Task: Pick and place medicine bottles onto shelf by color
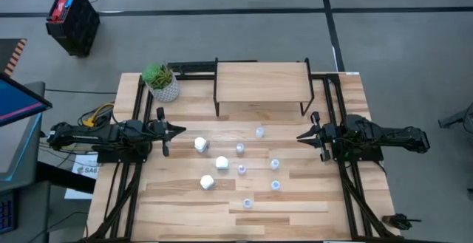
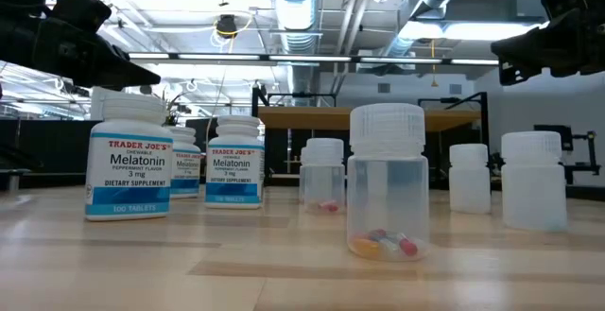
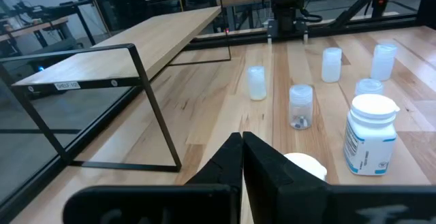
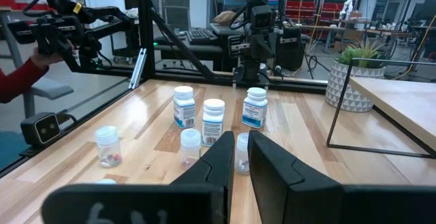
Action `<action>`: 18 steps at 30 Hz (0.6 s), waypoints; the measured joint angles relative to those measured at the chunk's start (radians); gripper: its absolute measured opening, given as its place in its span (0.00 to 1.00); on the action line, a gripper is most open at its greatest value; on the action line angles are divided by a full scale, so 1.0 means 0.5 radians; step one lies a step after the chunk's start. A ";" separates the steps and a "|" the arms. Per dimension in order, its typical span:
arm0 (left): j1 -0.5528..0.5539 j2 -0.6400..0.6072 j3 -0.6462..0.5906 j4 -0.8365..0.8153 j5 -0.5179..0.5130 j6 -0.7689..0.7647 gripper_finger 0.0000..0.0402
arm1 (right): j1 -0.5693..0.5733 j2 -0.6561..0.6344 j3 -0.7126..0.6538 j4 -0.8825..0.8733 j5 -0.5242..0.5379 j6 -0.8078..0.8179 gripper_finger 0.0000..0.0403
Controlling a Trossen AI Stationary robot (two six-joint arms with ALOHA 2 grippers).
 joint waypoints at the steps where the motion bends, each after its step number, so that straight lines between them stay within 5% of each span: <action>1: 0.000 0.000 0.000 0.000 0.000 0.000 0.00 | 0.000 0.000 0.001 0.000 0.000 -0.001 0.17; 4: -0.001 0.000 0.000 0.000 0.005 -0.062 0.00 | 0.000 -0.001 0.001 0.000 0.000 0.000 0.17; 11: -0.001 0.000 0.000 -0.009 0.111 -0.871 0.00 | -0.002 -0.001 0.001 0.000 0.046 -0.273 0.17; 18: -0.001 0.000 0.000 -0.009 0.102 -0.974 0.00 | 0.002 0.000 0.001 -0.001 0.047 -0.164 0.17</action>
